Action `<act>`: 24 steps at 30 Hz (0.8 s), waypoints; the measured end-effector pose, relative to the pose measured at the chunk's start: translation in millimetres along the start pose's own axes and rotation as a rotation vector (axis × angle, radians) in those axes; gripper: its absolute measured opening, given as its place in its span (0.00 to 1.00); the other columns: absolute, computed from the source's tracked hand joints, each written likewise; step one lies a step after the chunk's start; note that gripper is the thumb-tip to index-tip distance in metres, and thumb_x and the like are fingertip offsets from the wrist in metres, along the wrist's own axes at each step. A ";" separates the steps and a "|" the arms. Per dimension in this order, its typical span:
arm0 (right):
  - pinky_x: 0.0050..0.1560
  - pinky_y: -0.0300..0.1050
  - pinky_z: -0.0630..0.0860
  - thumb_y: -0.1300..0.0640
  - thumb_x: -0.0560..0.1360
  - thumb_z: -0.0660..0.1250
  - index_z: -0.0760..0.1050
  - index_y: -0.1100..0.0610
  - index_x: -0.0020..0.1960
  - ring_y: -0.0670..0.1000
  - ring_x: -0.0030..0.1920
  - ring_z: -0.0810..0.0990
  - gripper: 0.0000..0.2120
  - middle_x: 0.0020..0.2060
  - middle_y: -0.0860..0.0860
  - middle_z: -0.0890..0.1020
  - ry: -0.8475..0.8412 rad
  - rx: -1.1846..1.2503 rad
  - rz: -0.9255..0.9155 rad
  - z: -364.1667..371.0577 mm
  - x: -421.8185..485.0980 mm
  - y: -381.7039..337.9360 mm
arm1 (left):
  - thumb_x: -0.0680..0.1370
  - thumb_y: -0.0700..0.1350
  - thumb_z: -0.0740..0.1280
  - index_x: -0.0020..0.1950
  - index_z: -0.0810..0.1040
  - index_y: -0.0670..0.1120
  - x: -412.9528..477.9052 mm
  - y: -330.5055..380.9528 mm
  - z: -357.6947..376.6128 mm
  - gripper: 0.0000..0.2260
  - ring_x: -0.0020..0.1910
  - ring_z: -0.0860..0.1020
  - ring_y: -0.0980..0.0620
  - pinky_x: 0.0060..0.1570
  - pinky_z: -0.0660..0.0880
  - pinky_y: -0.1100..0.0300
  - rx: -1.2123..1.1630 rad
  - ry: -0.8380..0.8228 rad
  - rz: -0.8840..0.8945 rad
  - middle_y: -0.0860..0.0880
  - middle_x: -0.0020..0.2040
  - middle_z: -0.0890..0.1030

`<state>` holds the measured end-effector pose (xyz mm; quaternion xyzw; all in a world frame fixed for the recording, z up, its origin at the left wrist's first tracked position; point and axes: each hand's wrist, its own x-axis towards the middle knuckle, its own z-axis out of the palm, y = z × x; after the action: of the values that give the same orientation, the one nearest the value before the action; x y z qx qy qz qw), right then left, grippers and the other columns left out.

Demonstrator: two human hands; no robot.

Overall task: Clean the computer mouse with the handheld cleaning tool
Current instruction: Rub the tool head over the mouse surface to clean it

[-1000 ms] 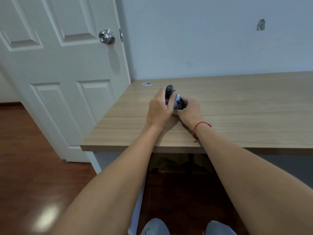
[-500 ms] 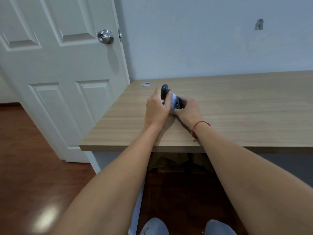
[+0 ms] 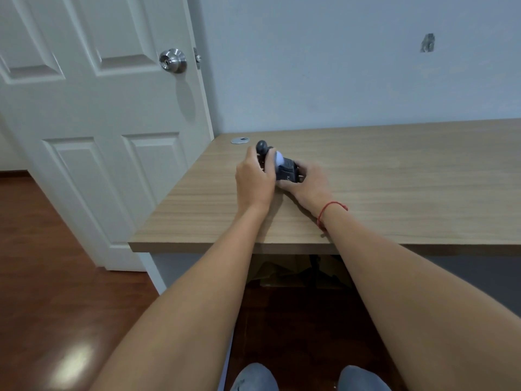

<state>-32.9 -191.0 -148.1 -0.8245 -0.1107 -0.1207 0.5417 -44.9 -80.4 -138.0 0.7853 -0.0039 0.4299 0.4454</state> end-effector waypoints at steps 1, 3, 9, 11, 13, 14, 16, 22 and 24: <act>0.55 0.55 0.80 0.59 0.67 0.74 0.80 0.51 0.56 0.52 0.48 0.84 0.17 0.46 0.51 0.86 -0.002 -0.002 -0.004 -0.4 0.0 0.2 | 0.79 0.48 0.65 0.46 0.76 0.39 0.6 -0.5 -0.4 0.12 0.37 0.81 0.45 0.41 0.78 0.49 0.016 0.037 -0.024 0.43 0.38 0.83; 0.55 0.52 0.80 0.59 0.69 0.74 0.80 0.52 0.56 0.51 0.48 0.83 0.16 0.47 0.51 0.85 -0.004 -0.001 -0.005 -0.9 0.5 0.3 | 0.79 0.48 0.65 0.45 0.76 0.40 -2.3 4.3 -2.1 0.11 0.36 0.80 0.47 0.40 0.78 0.52 -0.009 0.026 0.001 0.45 0.37 0.82; 0.58 0.52 0.79 0.57 0.68 0.75 0.79 0.52 0.59 0.51 0.51 0.82 0.20 0.51 0.51 0.85 -0.020 0.012 -0.001 -1.2 0.0 -0.6 | 0.79 0.48 0.66 0.47 0.77 0.40 3.0 -4.1 1.2 0.11 0.40 0.81 0.44 0.40 0.77 0.54 0.063 -0.008 -0.002 0.43 0.40 0.83; 0.60 0.50 0.79 0.58 0.68 0.75 0.77 0.54 0.63 0.51 0.54 0.82 0.24 0.56 0.52 0.83 -0.034 0.029 -0.002 -2.5 -0.8 -1.0 | 0.78 0.48 0.65 0.45 0.77 0.39 7.8 -11.4 1.0 0.11 0.41 0.80 0.42 0.41 0.76 0.54 0.139 0.031 -0.090 0.42 0.40 0.83; 0.60 0.46 0.78 0.58 0.69 0.75 0.74 0.56 0.66 0.52 0.57 0.81 0.25 0.59 0.53 0.82 -0.023 0.049 0.000 -4.3 -1.5 -1.0 | 0.78 0.48 0.65 0.45 0.77 0.40 7.7 -10.0 0.4 0.11 0.41 0.81 0.44 0.42 0.77 0.54 0.074 0.032 -0.078 0.44 0.40 0.83; 0.61 0.46 0.77 0.57 0.70 0.75 0.73 0.56 0.67 0.52 0.58 0.80 0.27 0.60 0.53 0.80 -0.011 0.049 -0.001 -5.2 -2.0 -1.6 | 0.79 0.47 0.65 0.46 0.77 0.40 6.4 -6.8 0.6 0.11 0.40 0.81 0.46 0.42 0.77 0.56 0.016 0.026 -0.062 0.45 0.39 0.83; 0.63 0.46 0.75 0.56 0.71 0.74 0.70 0.56 0.69 0.51 0.61 0.77 0.29 0.63 0.53 0.77 0.012 0.031 -0.009 -6.7 -2.4 -1.4 | 0.79 0.47 0.66 0.46 0.77 0.40 4.8 -3.1 0.7 0.10 0.39 0.81 0.48 0.42 0.77 0.57 -0.046 -0.012 -0.047 0.45 0.39 0.83; 0.56 0.38 0.72 0.55 0.72 0.73 0.72 0.56 0.67 0.46 0.55 0.76 0.25 0.62 0.51 0.78 0.015 0.056 0.004 -9.3 -1.7 1.9 | 0.79 0.46 0.65 0.44 0.76 0.38 9.4 -15.6 0.9 0.11 0.45 0.79 0.41 0.44 0.73 0.55 0.081 -0.044 -0.176 0.40 0.43 0.83; 0.56 0.40 0.74 0.56 0.72 0.73 0.72 0.56 0.67 0.48 0.54 0.78 0.25 0.61 0.51 0.78 0.009 0.061 0.018 -9.4 -2.2 1.0 | 0.79 0.47 0.65 0.46 0.77 0.38 9.1 -10.5 1.7 0.12 0.42 0.80 0.42 0.44 0.77 0.52 0.002 -0.022 -0.119 0.41 0.41 0.83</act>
<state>-35.4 -200.2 -146.0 -0.8080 -0.1043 -0.1159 0.5681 -33.9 -71.8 -139.6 0.7894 0.0383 0.3942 0.4691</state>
